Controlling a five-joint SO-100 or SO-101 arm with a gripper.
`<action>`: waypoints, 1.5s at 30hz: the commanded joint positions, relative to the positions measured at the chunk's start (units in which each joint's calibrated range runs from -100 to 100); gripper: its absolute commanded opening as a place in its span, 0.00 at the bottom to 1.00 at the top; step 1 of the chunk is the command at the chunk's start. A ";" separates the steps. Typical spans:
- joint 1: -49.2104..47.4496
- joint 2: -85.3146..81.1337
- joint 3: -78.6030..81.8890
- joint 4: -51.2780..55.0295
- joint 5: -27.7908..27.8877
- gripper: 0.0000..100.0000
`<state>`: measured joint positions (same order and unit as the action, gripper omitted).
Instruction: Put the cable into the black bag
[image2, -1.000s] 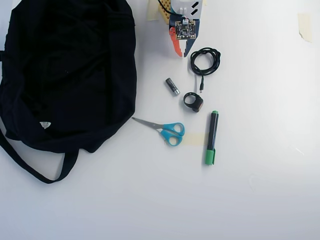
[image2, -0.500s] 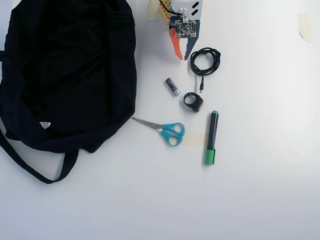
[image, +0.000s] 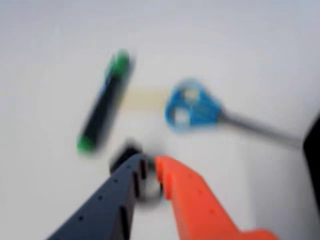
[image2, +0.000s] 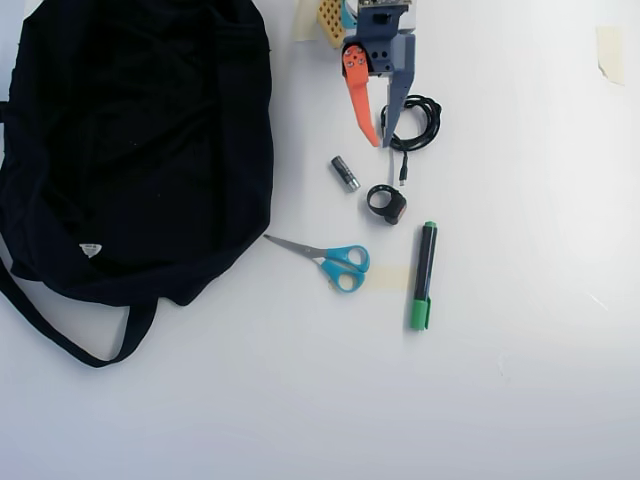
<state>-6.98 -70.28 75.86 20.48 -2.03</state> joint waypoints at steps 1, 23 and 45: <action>-0.50 11.44 -9.02 -14.45 -0.07 0.02; 1.00 61.90 -74.25 -8.25 0.61 0.02; 1.89 60.65 -70.47 -3.51 0.14 0.02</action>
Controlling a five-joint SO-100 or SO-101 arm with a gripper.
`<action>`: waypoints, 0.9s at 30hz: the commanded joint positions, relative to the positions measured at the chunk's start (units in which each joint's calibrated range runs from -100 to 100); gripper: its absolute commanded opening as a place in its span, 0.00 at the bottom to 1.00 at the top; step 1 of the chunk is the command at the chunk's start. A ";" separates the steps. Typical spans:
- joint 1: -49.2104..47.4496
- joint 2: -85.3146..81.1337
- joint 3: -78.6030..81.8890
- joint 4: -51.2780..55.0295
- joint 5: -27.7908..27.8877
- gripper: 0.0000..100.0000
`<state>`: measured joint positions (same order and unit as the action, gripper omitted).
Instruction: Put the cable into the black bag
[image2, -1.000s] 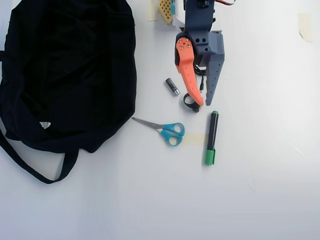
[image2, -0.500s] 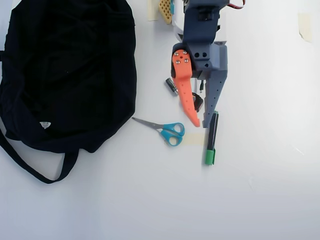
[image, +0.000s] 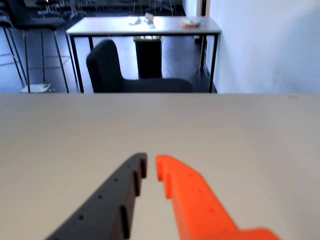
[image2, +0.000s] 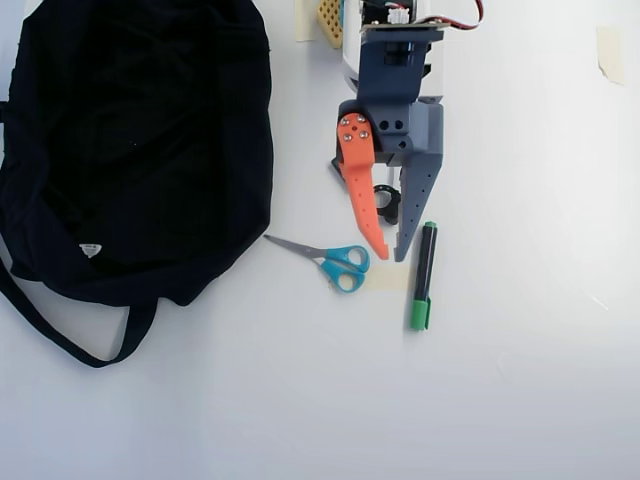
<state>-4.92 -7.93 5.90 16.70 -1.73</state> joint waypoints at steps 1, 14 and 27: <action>-0.31 -1.70 -0.51 0.27 -0.15 0.02; -2.63 -1.78 -1.67 9.31 -0.36 0.02; -1.29 -13.73 -1.13 52.81 0.74 0.02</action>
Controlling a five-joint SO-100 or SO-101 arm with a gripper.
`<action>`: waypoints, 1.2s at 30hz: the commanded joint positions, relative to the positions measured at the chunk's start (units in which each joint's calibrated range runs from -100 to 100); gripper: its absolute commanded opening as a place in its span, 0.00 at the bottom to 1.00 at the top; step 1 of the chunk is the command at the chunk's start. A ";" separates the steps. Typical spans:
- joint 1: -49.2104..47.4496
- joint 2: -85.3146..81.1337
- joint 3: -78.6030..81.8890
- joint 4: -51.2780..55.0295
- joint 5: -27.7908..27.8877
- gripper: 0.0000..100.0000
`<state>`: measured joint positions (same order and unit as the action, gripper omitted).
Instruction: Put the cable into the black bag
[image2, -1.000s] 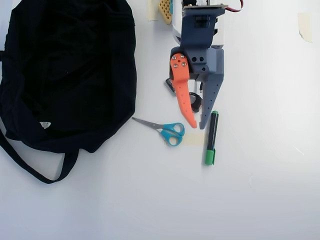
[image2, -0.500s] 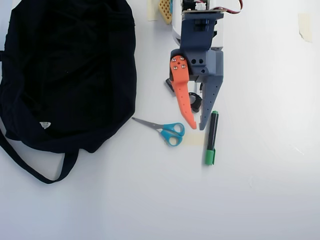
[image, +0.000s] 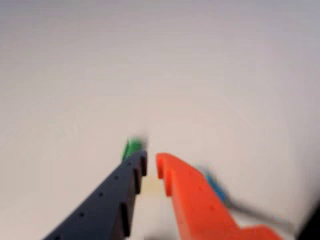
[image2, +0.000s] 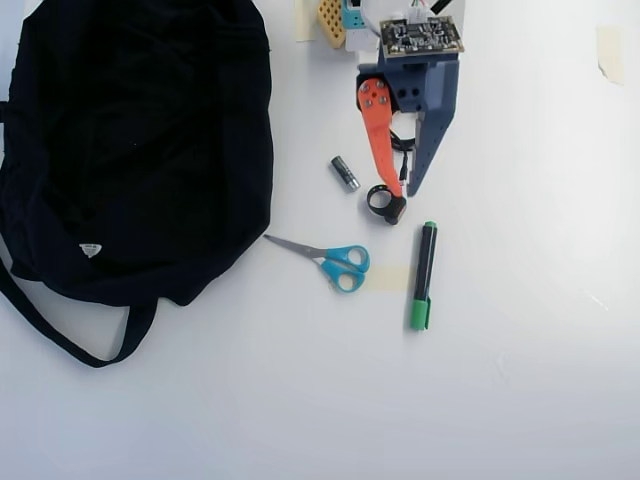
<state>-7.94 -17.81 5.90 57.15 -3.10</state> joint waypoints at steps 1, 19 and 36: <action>1.95 -4.27 -1.13 16.15 3.31 0.02; -0.67 -4.43 1.65 39.84 6.51 0.02; -0.82 -4.18 9.83 39.75 12.12 0.03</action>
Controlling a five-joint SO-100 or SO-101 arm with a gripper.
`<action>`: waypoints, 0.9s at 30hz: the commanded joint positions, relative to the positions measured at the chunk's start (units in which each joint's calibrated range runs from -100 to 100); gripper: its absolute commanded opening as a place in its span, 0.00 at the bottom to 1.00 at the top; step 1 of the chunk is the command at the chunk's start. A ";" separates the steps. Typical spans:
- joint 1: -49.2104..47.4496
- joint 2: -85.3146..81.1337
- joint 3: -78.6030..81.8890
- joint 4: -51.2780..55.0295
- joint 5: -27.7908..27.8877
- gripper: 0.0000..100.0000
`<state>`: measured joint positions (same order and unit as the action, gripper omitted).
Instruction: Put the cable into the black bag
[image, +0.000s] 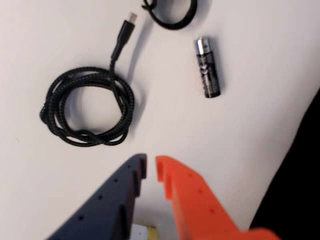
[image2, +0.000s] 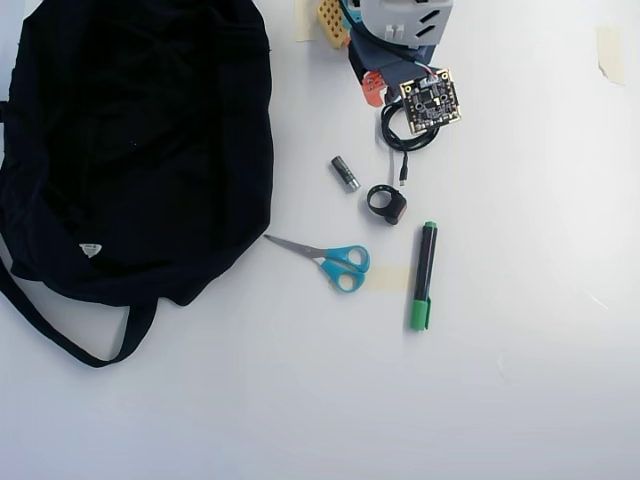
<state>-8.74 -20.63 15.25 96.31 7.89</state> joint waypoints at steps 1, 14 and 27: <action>-0.01 -1.36 1.37 0.51 1.76 0.04; -1.13 -1.28 6.94 -6.21 2.55 0.33; -9.06 -0.86 19.34 -16.12 -7.10 0.33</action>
<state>-16.53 -20.71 32.39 81.28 2.42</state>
